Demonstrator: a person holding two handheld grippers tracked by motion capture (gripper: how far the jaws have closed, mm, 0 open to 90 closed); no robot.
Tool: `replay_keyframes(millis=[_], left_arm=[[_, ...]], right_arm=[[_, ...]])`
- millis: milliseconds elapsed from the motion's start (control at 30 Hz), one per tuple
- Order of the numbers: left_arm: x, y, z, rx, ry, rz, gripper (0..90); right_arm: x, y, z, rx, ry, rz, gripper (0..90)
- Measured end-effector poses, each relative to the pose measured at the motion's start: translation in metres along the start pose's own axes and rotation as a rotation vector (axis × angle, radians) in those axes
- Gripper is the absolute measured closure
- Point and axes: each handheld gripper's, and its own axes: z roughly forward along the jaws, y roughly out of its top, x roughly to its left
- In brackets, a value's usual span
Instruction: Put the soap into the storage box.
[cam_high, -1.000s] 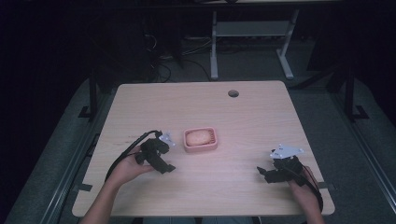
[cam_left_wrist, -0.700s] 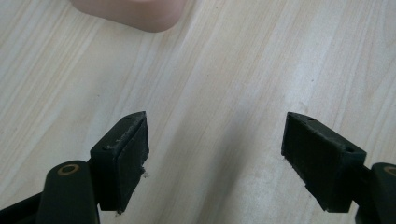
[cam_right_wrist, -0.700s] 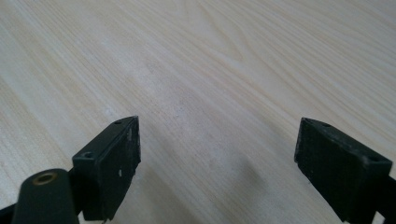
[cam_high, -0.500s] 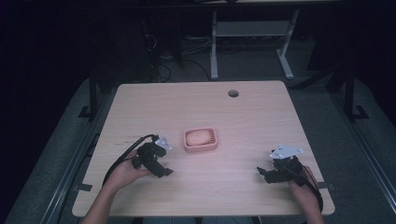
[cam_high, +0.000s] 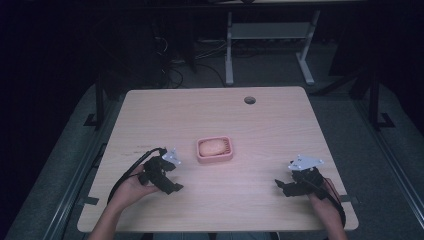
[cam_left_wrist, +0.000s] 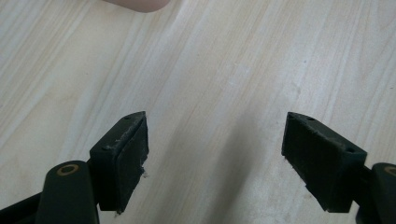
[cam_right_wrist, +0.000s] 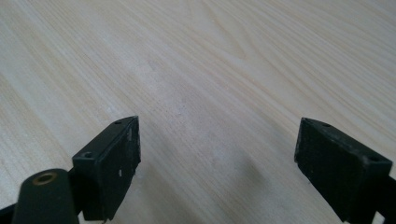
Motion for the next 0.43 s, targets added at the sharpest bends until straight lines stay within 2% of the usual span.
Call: replay_keyframes(millis=[233, 433], left_arm=[[-0.003, -0.005, 0.000, 0.007, 0.001, 0.005, 22.5], [-0.009, -0.013, -0.003, -0.017, 0.014, 0.004, 22.3]], right_arm=[[0.001, 0.000, 0.001, 0.002, 0.005, 0.000, 13.8], [0.000, 0.000, 0.001, 0.004, 0.003, -0.009, 13.8]])
